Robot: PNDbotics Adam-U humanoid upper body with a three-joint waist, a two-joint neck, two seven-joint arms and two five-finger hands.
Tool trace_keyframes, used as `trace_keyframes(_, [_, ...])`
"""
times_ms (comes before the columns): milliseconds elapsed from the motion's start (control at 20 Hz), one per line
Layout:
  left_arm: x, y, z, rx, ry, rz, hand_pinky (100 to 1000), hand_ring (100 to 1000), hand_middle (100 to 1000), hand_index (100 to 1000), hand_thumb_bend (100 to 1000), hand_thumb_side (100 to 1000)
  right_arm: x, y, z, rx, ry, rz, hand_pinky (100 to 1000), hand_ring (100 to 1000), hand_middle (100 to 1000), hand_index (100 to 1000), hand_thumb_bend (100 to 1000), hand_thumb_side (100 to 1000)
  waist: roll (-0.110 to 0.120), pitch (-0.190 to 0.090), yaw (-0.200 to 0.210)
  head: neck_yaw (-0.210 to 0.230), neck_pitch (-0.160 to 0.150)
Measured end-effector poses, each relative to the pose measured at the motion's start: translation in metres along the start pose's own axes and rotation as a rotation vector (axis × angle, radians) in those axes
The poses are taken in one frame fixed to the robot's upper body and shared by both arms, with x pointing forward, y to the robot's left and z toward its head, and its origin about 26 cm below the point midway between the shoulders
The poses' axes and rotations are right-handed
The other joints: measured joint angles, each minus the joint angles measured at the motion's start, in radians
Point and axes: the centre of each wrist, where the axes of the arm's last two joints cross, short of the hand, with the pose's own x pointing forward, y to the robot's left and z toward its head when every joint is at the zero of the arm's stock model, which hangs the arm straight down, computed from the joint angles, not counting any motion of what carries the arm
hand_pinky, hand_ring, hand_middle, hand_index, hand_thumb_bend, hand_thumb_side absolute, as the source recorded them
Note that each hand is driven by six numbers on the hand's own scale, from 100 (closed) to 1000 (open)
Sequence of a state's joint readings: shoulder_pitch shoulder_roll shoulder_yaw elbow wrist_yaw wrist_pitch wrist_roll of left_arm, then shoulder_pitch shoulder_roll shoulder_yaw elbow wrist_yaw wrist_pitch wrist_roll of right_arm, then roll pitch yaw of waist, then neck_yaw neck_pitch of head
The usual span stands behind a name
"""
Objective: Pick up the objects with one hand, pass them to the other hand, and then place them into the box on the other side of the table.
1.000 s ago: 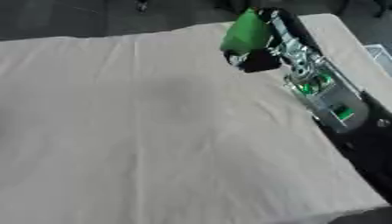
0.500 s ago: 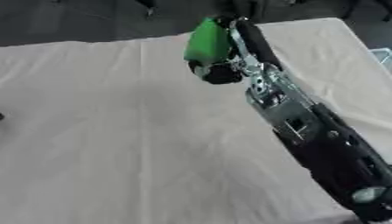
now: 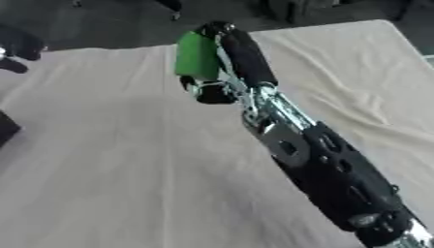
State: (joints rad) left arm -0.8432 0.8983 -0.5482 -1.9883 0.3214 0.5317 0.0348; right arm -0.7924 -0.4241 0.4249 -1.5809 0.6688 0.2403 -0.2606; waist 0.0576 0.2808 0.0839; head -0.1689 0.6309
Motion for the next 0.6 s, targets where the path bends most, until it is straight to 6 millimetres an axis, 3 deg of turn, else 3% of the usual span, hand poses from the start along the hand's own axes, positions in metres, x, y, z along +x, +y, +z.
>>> trace_keyframes(300, [0.015,-0.012,-0.009,-0.107,0.046,-0.029,859,864,803,823,100,856,0.008,0.011,-0.005,-0.017,-0.054,0.057,531,564,501,660,245,100,0.002,0.000,0.009,-0.001,0.007])
trace_keyframes(600, [0.023,-0.024,-0.016,-0.093,0.118,-0.061,905,880,795,843,100,732,0.012,0.018,-0.007,-0.041,-0.086,0.114,552,568,503,661,250,100,0.002,0.000,0.011,0.000,0.009])
